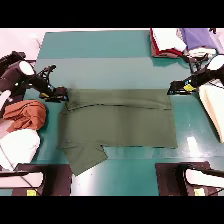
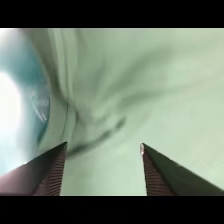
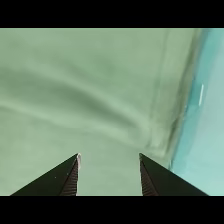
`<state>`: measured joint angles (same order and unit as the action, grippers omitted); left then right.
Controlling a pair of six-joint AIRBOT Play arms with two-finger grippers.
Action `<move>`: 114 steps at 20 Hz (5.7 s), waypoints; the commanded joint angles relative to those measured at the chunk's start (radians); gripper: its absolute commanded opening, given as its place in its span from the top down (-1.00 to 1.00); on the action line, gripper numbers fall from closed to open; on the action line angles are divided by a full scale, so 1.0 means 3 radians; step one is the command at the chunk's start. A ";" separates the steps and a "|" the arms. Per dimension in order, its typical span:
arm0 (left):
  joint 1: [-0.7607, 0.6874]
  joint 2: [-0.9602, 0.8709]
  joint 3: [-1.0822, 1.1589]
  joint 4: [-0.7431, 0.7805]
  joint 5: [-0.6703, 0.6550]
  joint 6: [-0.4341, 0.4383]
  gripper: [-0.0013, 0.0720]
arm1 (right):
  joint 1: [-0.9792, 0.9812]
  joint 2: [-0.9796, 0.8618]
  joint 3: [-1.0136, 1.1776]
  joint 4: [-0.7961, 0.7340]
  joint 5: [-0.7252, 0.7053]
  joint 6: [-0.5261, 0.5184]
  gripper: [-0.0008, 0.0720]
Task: Fold the shirts.
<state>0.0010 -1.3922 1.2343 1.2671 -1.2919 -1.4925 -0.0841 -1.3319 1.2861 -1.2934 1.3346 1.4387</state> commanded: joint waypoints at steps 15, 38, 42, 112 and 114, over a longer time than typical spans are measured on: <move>0.0003 0.2228 -0.2843 -0.0638 0.0075 -0.0360 -0.51 | 0.0089 0.1123 -0.0699 0.0159 -0.0237 0.0010 -0.20; 0.0003 0.2228 -0.2612 -0.0706 -0.0003 -0.0080 0.88 | -0.1593 0.1263 -0.2562 0.0130 0.0415 -0.0387 -0.36; 0.0003 0.2228 -0.2611 -0.0697 0.0005 -0.0058 0.88 | -0.1403 0.0926 -0.2658 0.0329 0.0192 -0.0388 -0.19; -0.1630 -0.1768 0.1494 -0.0834 0.1312 0.0000 0.88 | 0.0898 -0.0451 0.1820 0.1633 0.0008 -0.0103 0.93; -0.1448 -0.1668 0.1657 -0.0726 0.1101 -0.0001 0.88 | 0.1047 -0.0566 0.1902 0.1635 -0.0008 -0.0097 0.92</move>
<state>-0.4770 -1.9129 1.6863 1.0218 -0.8944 -1.4929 0.1703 -1.4700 1.8206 -0.8043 1.3418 1.3914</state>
